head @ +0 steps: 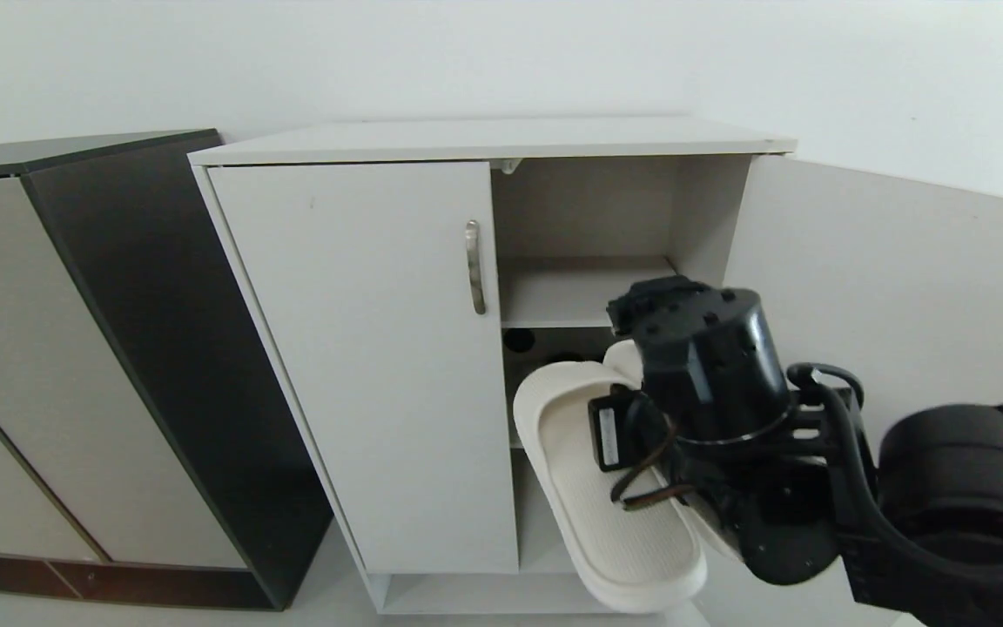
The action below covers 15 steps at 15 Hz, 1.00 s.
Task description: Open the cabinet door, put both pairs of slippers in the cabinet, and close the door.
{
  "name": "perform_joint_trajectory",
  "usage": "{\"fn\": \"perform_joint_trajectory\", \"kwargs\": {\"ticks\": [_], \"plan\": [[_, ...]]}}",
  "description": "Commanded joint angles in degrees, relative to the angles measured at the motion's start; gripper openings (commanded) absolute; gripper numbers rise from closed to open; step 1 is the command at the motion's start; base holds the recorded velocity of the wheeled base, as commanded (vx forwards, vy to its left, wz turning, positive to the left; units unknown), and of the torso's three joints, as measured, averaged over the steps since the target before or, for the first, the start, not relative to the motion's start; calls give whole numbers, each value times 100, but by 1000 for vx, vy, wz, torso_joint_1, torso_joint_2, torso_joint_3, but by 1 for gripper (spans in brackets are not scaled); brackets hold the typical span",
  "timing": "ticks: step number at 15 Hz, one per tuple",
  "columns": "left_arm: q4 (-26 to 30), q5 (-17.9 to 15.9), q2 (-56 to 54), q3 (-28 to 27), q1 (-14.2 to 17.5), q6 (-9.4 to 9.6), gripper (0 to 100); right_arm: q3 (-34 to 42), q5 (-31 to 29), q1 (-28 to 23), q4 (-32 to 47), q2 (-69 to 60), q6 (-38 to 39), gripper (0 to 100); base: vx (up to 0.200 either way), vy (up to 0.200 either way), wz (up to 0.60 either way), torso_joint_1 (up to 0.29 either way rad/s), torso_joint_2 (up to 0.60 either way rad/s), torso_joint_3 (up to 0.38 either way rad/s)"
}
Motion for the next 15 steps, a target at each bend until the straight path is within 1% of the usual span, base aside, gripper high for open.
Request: {"fn": "perform_joint_trajectory", "kwargs": {"ticks": [1,2,6,9,13,15], "plan": [[0,-2,7,0,1,2,0,-1498,-857,-36,800,853,487,0,0,0,0,0,0,0],[0,-2,7,0,1,2,0,-1630,-989,-72,800,959,478,0,0,0,0,0,0,0],[0,-2,7,0,1,11,0,-1744,-1007,-362,792,1143,451,0,0,0,0,0,0,0],[0,-2,7,0,1,11,0,-1761,-1007,-467,765,1134,372,0,0,0,0,0,0,0],[0,-2,7,0,1,20,0,-1761,-972,-467,238,1143,-94,0,200,0,0,-2,4,7],[0,-2,7,0,1,20,0,-1761,-954,-485,106,1152,-261,0,200,0,0,2,5,5]]}}
